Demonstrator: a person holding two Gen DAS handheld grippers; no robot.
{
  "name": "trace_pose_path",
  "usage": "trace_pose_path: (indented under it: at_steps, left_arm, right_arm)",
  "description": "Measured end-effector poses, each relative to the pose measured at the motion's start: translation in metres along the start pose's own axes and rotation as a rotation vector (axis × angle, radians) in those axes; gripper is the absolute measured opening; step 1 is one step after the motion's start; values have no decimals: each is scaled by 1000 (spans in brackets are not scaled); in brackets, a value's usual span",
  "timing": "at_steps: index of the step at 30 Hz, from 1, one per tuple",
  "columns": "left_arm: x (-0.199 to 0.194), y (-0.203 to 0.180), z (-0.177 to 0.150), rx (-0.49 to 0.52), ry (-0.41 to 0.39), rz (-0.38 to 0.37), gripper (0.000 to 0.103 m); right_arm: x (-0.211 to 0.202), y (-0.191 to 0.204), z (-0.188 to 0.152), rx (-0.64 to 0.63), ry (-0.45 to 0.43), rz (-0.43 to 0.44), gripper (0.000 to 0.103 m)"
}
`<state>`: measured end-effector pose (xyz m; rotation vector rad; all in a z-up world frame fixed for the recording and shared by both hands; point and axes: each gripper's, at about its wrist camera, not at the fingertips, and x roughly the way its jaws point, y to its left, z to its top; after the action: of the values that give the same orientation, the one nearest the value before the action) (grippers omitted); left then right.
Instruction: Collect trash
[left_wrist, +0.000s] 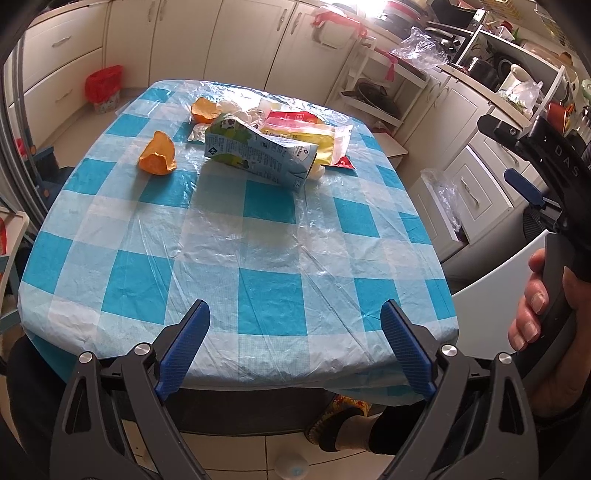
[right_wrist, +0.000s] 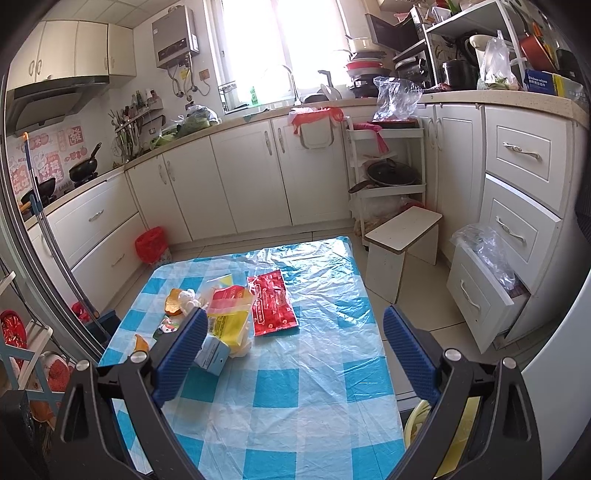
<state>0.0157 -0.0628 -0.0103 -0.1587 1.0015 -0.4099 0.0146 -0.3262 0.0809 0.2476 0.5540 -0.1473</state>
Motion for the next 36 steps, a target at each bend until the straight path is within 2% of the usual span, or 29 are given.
trace_pose_path:
  at_steps: [36]
  left_arm:
    - [-3,5,-2,-15,-6,8,90]
  right_arm:
    - [2,5,-4,-15,5,7,92]
